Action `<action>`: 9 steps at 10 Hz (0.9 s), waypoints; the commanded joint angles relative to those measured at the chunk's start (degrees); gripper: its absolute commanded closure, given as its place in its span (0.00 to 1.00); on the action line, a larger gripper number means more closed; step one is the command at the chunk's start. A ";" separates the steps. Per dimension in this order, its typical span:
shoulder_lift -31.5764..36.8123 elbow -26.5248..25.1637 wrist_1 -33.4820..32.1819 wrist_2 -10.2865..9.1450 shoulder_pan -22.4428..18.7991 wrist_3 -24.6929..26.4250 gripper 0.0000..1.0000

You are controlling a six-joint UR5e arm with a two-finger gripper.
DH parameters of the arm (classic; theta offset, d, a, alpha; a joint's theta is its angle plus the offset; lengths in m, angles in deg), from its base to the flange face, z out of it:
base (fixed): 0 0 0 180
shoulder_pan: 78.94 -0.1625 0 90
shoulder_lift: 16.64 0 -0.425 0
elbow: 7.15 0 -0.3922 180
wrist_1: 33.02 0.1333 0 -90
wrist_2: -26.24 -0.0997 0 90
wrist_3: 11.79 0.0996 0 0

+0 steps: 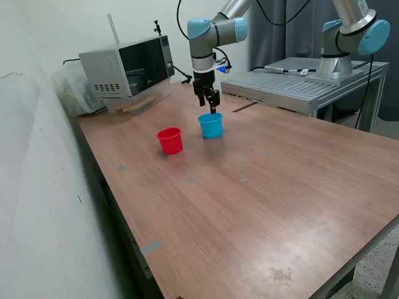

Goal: Place red objects in the red bin, and blue objects in the blue bin.

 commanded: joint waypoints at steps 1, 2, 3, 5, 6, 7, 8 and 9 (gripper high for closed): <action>1.22 -1.51 0.34 0.83 -0.89 -0.45 0.00; 3.84 -3.26 0.42 0.66 -2.28 -0.36 0.00; 7.43 -5.54 0.51 0.57 -4.29 0.16 0.00; 16.22 -11.33 0.69 0.57 -8.51 0.52 0.00; 19.48 -13.97 0.78 0.57 -10.01 0.61 0.00; 24.21 -16.69 0.86 0.39 -11.94 0.70 0.00; 28.69 -16.81 5.91 0.39 -13.61 2.61 0.00; 31.96 -14.81 15.10 0.30 -14.76 6.20 0.00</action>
